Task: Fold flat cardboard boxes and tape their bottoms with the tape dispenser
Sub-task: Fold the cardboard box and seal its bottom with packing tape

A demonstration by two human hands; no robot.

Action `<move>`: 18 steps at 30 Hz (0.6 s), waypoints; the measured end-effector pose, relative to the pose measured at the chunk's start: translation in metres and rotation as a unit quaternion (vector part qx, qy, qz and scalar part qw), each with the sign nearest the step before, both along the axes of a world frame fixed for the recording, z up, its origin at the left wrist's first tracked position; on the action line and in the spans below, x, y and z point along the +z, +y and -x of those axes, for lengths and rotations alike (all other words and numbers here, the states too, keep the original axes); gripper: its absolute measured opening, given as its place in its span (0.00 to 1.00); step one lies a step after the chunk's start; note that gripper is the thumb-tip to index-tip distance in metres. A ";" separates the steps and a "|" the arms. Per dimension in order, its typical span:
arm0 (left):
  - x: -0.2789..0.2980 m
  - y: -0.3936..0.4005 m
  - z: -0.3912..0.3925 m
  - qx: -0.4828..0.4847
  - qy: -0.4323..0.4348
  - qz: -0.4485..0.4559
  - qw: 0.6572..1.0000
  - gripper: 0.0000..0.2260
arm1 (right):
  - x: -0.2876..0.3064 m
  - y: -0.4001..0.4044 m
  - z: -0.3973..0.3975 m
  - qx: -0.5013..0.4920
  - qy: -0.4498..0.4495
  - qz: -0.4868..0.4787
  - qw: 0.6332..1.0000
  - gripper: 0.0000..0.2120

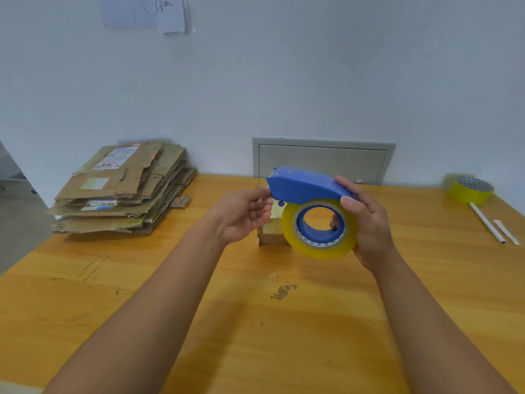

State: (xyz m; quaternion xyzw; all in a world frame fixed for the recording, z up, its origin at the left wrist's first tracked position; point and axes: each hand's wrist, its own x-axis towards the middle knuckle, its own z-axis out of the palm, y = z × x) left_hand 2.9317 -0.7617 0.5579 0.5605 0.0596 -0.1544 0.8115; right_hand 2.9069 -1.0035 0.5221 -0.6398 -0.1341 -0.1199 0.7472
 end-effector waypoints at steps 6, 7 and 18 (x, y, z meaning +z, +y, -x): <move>0.000 0.005 -0.004 0.030 -0.029 -0.105 0.994 0.05 | 0.015 -0.018 -0.004 0.035 -0.014 0.122 0.992 0.22; 0.000 0.004 -0.003 0.029 -0.030 -0.115 0.992 0.04 | 0.018 -0.022 -0.005 0.045 -0.016 0.136 0.990 0.22; -0.030 0.024 -0.005 0.103 -0.052 -0.237 0.965 0.08 | 0.021 -0.056 -0.011 0.058 0.004 0.250 0.967 0.19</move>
